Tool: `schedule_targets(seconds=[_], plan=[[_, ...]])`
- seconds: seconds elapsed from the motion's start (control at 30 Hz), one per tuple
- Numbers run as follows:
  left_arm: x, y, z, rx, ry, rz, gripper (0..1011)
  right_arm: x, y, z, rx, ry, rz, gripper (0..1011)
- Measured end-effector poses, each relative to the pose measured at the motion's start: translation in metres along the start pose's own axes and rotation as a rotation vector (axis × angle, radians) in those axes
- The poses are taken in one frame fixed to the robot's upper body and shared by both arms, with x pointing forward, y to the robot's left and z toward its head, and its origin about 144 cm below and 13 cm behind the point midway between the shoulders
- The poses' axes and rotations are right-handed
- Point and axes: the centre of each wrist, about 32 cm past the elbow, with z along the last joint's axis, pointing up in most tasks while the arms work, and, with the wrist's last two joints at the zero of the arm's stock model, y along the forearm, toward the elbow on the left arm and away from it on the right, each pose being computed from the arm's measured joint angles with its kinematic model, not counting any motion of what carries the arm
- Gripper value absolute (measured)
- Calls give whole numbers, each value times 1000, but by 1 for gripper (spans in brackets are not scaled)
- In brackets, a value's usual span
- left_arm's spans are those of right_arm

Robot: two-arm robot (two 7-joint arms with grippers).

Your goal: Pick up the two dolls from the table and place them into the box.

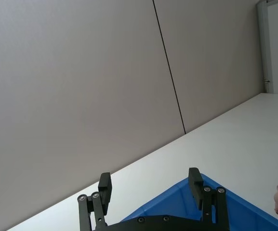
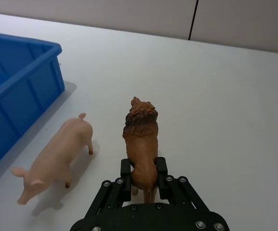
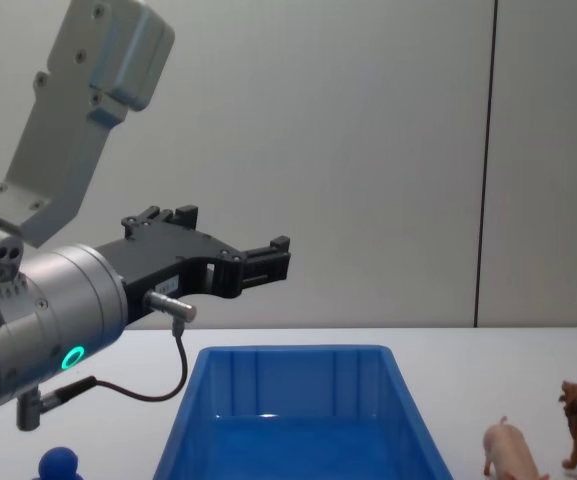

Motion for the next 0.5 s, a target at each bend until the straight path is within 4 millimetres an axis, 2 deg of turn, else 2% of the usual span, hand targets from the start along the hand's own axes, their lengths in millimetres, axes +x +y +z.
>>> schedule_targets(seconds=[0.23, 0.5], plan=[[0, 0, 0, 0, 0, 0, 1003, 0, 1, 7, 47, -22, -3, 288], [0, 0, 0, 0, 0, 0, 1003, -2, 1, 26, 145, -61, 19, 288]])
